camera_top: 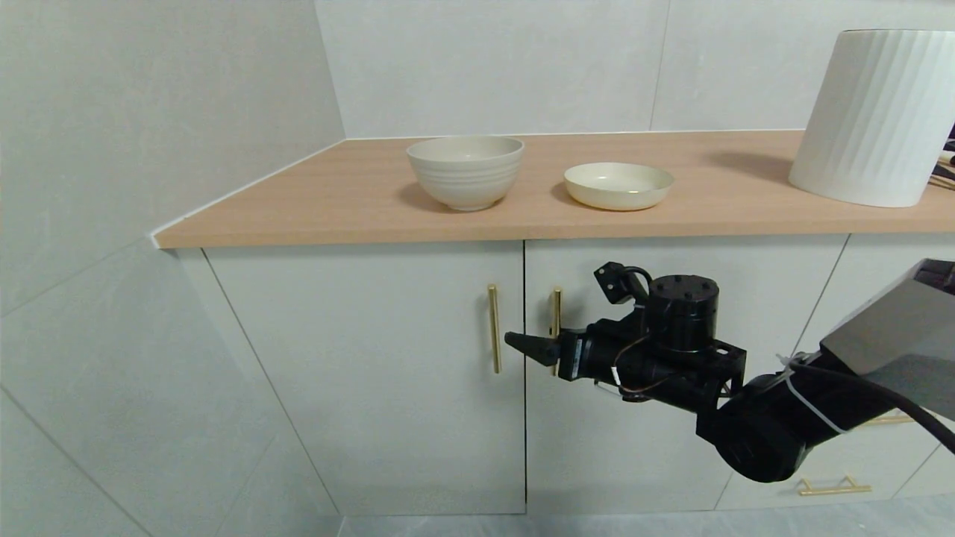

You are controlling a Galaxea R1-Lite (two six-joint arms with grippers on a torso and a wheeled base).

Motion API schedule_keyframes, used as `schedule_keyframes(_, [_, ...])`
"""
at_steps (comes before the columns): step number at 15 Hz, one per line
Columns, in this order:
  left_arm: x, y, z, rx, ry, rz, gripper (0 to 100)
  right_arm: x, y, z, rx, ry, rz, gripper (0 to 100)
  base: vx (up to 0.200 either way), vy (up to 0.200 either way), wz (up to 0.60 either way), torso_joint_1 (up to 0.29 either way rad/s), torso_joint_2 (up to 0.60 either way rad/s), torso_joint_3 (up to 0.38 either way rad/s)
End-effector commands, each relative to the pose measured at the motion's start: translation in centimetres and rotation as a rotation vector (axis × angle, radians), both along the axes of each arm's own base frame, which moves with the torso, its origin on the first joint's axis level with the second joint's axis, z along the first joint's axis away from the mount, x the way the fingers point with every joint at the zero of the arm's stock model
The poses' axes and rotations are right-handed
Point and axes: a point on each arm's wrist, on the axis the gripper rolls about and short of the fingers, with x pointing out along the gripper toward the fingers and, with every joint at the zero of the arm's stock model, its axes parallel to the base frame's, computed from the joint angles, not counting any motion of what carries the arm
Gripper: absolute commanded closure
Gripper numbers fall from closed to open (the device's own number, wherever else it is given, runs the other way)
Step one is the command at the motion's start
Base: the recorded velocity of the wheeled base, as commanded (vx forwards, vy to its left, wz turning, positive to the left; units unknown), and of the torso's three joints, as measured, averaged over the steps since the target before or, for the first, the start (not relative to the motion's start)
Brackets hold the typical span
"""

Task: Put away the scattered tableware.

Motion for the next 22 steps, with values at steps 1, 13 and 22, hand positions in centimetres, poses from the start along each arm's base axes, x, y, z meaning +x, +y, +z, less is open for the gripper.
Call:
schedule_keyframes(1, [0.0,0.0,0.0,0.000,0.000,0.000,0,-0.6,0.2,0.0,-0.001,0.008,0.022,0,0.000,0.000,0.00,0.000,0.00,0.000])
schedule_keyframes(13, [-0.2,-0.9,9.3,-0.052,0.023,-0.428,0,-7.6,-2.1,1.8,0.009,0.049,0.174,0,0.000,0.000,0.00,0.000,0.00,0.000])
schedule_keyframes(22, [21.5,-6.1,13.8,-0.266,0.463,-0.707,0,-9.0,-3.1,1.5,0.030,0.038,0.181,0,0.000,0.000,0.00,0.000,0.00,0.000])
